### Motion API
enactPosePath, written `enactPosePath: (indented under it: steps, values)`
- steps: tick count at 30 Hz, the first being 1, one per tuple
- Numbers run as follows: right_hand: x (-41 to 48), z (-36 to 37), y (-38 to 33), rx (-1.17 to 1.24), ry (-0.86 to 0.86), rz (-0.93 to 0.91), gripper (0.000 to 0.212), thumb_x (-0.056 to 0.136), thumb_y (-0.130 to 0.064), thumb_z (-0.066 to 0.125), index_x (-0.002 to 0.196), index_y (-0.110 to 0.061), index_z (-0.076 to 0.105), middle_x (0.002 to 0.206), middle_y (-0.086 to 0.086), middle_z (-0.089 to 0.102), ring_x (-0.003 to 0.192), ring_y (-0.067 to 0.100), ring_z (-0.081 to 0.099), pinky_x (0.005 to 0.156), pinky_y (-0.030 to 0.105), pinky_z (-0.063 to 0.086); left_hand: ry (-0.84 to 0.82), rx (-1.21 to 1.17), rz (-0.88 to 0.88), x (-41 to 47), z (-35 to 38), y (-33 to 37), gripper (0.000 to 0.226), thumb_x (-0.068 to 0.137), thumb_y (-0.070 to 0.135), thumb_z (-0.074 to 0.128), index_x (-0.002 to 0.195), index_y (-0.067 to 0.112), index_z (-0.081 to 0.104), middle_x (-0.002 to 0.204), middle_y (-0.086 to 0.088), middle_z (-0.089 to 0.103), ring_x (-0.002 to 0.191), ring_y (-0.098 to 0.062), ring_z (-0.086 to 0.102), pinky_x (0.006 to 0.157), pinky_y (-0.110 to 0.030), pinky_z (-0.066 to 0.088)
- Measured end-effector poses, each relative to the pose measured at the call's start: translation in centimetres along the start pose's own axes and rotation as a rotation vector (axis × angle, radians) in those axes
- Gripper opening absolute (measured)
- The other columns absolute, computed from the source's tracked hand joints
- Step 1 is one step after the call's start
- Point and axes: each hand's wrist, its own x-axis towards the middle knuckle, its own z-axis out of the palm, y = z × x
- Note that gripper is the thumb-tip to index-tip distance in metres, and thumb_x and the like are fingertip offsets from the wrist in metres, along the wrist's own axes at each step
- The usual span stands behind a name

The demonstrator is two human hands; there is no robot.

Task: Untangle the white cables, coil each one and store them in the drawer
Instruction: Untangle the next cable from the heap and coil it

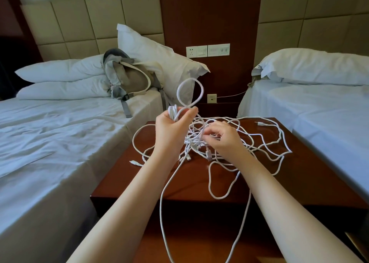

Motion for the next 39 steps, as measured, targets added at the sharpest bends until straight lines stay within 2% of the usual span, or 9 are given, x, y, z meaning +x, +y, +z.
enactPosePath:
  steps: [8,11,15,18,22,26,31,34,39]
  values:
    - [-0.4,-0.4,0.2,-0.089,-0.2,-0.041,0.012,0.077,-0.022,0.073,0.071,-0.029,0.067,0.084,-0.011,0.061,0.091,0.013,0.053,0.078,0.03,0.045,0.038,0.057,0.022,-0.3,0.9,-0.4,0.019,0.082,0.01,0.068,0.068,0.003,0.057,0.053,-0.001,0.037,0.048,-0.007,0.031,0.045,-0.017,0.031]
    - [-0.4,0.1,0.6,-0.143,-0.127,-0.132,0.01,0.078,-0.02,0.072,0.069,-0.021,0.068,0.079,-0.009,0.063,0.084,0.014,0.054,0.075,0.03,0.043,0.023,0.056,0.025,-0.3,1.2,-0.3,0.02,0.082,0.011,0.069,0.069,0.0,0.059,0.052,-0.001,0.035,0.048,-0.008,0.029,0.046,-0.019,0.03]
    - [-0.4,-0.7,-0.4,-0.036,0.068,-0.045,0.03,0.08,-0.019,0.064,0.059,-0.039,0.054,0.075,-0.011,0.062,0.079,0.004,0.055,0.07,0.013,0.037,-0.046,0.132,0.002,-0.3,0.8,-0.6,0.007,0.082,0.011,0.069,0.081,0.004,0.07,0.054,0.006,0.052,0.048,-0.003,0.044,0.048,-0.016,0.04]
    - [-0.3,-1.5,-0.5,0.138,0.202,0.079,0.018,0.086,-0.013,0.064,0.071,-0.023,0.066,0.072,-0.007,0.061,0.071,0.01,0.058,0.068,0.025,0.049,-0.138,0.448,0.02,0.1,0.8,-1.8,0.007,0.081,0.01,0.069,0.087,0.01,0.07,0.069,0.0,0.063,0.058,-0.006,0.055,0.055,-0.014,0.044]
    - [-0.3,-2.2,-1.0,0.191,0.207,0.124,0.015,0.093,-0.014,0.056,0.08,-0.013,0.062,0.065,-0.002,0.058,0.061,0.017,0.055,0.063,0.032,0.049,-0.267,0.858,-0.001,1.8,1.5,-3.6,0.018,0.084,0.022,0.065,0.076,0.006,0.062,0.066,-0.003,0.057,0.063,-0.016,0.053,0.053,-0.023,0.04]
    - [-0.1,-2.8,-1.3,0.185,0.209,0.096,0.017,0.095,-0.016,0.053,0.08,-0.023,0.057,0.078,0.012,0.063,0.07,0.024,0.056,0.064,0.03,0.047,-0.37,0.951,0.028,2.8,2.6,-4.2,0.037,0.083,0.033,0.067,0.057,0.016,0.046,0.056,0.003,0.047,0.053,-0.012,0.045,0.048,-0.023,0.033]
    - [0.0,-3.4,-2.0,0.273,0.22,0.115,0.013,0.096,-0.014,0.051,0.086,-0.017,0.06,0.075,-0.002,0.061,0.068,0.006,0.056,0.064,0.011,0.045,-0.441,0.955,0.046,2.6,3.7,-4.5,0.033,0.081,0.033,0.069,0.061,0.014,0.051,0.058,0.001,0.05,0.055,-0.014,0.047,0.052,-0.028,0.036]
    - [0.1,-3.8,-2.1,0.29,0.202,0.1,0.015,0.097,-0.014,0.049,0.085,-0.018,0.058,0.074,-0.005,0.059,0.069,0.002,0.056,0.066,0.008,0.045,-0.403,1.044,0.109,2.5,3.9,-4.7,0.035,0.085,0.03,0.064,0.059,0.016,0.046,0.059,0.004,0.047,0.06,-0.016,0.048,0.049,-0.027,0.033]
    - [0.3,-3.7,-2.9,0.175,0.214,0.034,0.024,0.098,-0.013,0.044,0.078,-0.023,0.049,0.06,-0.007,0.049,0.055,0.006,0.045,0.058,0.031,0.042,-0.197,1.19,0.132,4.2,2.4,-4.5,0.028,0.084,0.019,0.056,0.063,0.013,0.039,0.061,0.002,0.043,0.063,-0.02,0.044,0.047,-0.028,0.028]
